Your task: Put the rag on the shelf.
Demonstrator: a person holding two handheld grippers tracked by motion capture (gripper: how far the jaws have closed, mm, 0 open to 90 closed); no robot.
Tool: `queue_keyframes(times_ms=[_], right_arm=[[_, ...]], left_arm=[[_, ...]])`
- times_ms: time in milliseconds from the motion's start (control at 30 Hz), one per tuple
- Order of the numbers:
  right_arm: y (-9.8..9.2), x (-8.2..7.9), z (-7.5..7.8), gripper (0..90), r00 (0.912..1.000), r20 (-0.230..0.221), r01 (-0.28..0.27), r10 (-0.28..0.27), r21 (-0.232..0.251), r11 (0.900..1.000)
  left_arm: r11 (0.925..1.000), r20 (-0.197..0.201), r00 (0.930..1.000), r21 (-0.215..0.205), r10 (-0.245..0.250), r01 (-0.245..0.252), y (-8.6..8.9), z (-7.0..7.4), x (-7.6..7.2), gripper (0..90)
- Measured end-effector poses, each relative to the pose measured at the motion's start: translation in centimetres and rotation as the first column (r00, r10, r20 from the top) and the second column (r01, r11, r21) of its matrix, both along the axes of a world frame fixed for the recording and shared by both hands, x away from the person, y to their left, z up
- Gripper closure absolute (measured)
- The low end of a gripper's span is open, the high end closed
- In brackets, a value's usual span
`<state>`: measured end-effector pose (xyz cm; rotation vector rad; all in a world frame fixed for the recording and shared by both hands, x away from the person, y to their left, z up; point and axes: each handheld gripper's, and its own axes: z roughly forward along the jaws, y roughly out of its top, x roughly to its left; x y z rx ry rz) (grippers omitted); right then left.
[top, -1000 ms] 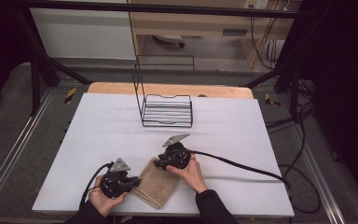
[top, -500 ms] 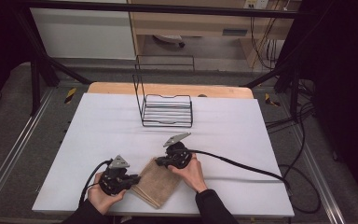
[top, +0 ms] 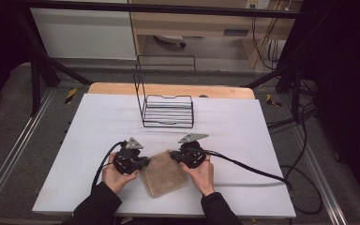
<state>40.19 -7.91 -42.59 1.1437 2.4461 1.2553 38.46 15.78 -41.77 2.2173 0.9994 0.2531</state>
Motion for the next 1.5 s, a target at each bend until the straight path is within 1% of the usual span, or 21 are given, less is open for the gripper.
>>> queue_keyframes(times_ms=[100,133,167,200,300,367,467,533,600,633,667,700,733,800,833,900,967,1133,1267,1367,1500], right_arm=[[-0.7,-0.1,-0.2,87.4,0.9995,-0.001,0.032,-0.032,0.01,0.999],[-1.4,-0.3,-0.4,87.3,0.9978,0.001,0.066,-0.066,0.01,0.998],[-1.4,-0.3,-0.4,87.3,0.9978,0.001,0.066,-0.066,0.01,0.998],[-2.1,-0.4,-0.5,87.3,0.995,0.002,0.1,-0.1,0.016,0.995],[-2.7,-0.5,-0.7,87.3,0.9916,0.005,0.129,-0.129,0.019,0.991],[-3.6,-0.7,-0.9,87.3,0.9848,0.0,0.174,-0.174,0.016,0.985],[-4.3,-0.9,-1.2,87.1,0.9804,-0.013,0.197,-0.197,0.012,0.98],[-4.5,-1.0,-1.4,87.0,0.9795,-0.016,0.201,-0.201,0.016,0.979],[-4.7,-0.9,-1.8,86.2,0.9773,-0.036,0.209,-0.209,0.009,0.978],[-4.7,-0.9,-1.8,86.2,0.9773,-0.036,0.209,-0.209,0.009,0.978],[-4.7,-0.9,-1.9,84.2,0.9766,-0.032,0.213,-0.213,-0.001,0.977],[-4.7,-0.9,-1.9,84.2,0.9766,-0.032,0.213,-0.213,-0.001,0.977],[-4.7,-0.9,-1.9,82.8,0.9765,-0.028,0.214,-0.214,-0.004,0.977],[-4.7,-0.8,-1.9,77.3,0.9766,-0.022,0.214,-0.214,-0.006,0.977],[-4.8,-0.8,-1.8,71.6,0.9792,-0.012,0.203,-0.202,0.012,0.979],[-4.9,-0.9,-1.7,68.4,0.9803,-0.011,0.198,-0.197,0.02,0.98],[-5.3,-1.0,-1.4,59.8,0.9847,0.005,0.174,-0.174,0.031,0.984],[-6.5,-1.5,-1.1,48.0,0.9895,0.014,0.143,-0.144,0.046,0.989],[-7.7,-1.8,-0.9,41.8,0.9911,0.011,0.132,-0.133,0.064,0.989],[-8.3,-1.9,-0.7,38.9,0.9924,0.012,0.121,-0.122,0.062,0.991],[-8.6,-1.8,-0.7,37.2,0.9926,0.017,0.119,-0.12,0.055,0.991]], left_arm=[[1.0,0.009,0.9999,0.005,-0.008,0.008,-1.2,-0.2,1.1,85.2],[0.9999,0.013,0.9999,0.007,-0.011,0.011,-1.5,-0.2,1.4,85.2],[0.9999,0.016,0.9998,0.007,-0.015,0.014,-1.9,-0.3,1.7,85.2],[0.9999,0.019,0.9997,0.004,-0.017,0.016,-2.3,-0.3,2.0,85.2],[0.9995,0.027,0.9991,0.003,-0.033,0.033,-3.6,-0.7,3.0,85.1],[0.9993,0.022,0.9991,-0.006,-0.037,0.037,-4.3,-0.9,3.6,84.8],[0.9987,0.012,0.9992,-0.033,-0.038,0.038,-4.9,-1.3,4.2,83.6],[0.9978,0.003,0.9994,-0.057,-0.034,0.034,-4.9,-1.4,4.4,82.6],[0.9985,0.021,0.9997,-0.053,-0.01,0.011,-4.5,-1.1,4.3,71.3],[0.9987,0.035,0.9994,-0.051,-0.003,0.005,-4.2,-0.8,4.1,71.3],[0.998,0.045,0.999,-0.062,0.007,-0.004,-3.7,-0.5,3.9,60.8],[0.997,0.055,0.9983,-0.076,0.02,-0.016,-3.3,-0.2,3.7,60.8],[0.9966,0.061,0.9977,-0.078,0.029,-0.024,-2.8,0.0,3.5,55.1],[0.9951,0.056,0.9971,-0.087,0.051,-0.046,-2.0,-0.1,3.0,48.8],[0.9952,0.049,0.9971,-0.081,0.057,-0.053,-1.8,-0.3,2.9,45.1],[0.9942,0.025,0.9977,-0.089,0.063,-0.06,-1.5,-0.9,2.7,44.2],[0.9928,0.0,0.9973,-0.095,0.074,-0.074,-1.4,-1.5,2.9,41.7],[0.9917,-0.035,0.9966,-0.102,0.075,-0.078,-2.1,-2.3,3.2,45.1],[0.9883,-0.038,0.9952,-0.12,0.09,-0.094,-2.7,-2.6,3.6,51.2],[0.9888,-0.025,0.9956,-0.118,0.09,-0.092,-3.1,-2.7,3.7,57.3],[0.9884,-0.043,0.9954,-0.122,0.085,-0.09,-3.4,-3.0,3.9,59.9]])
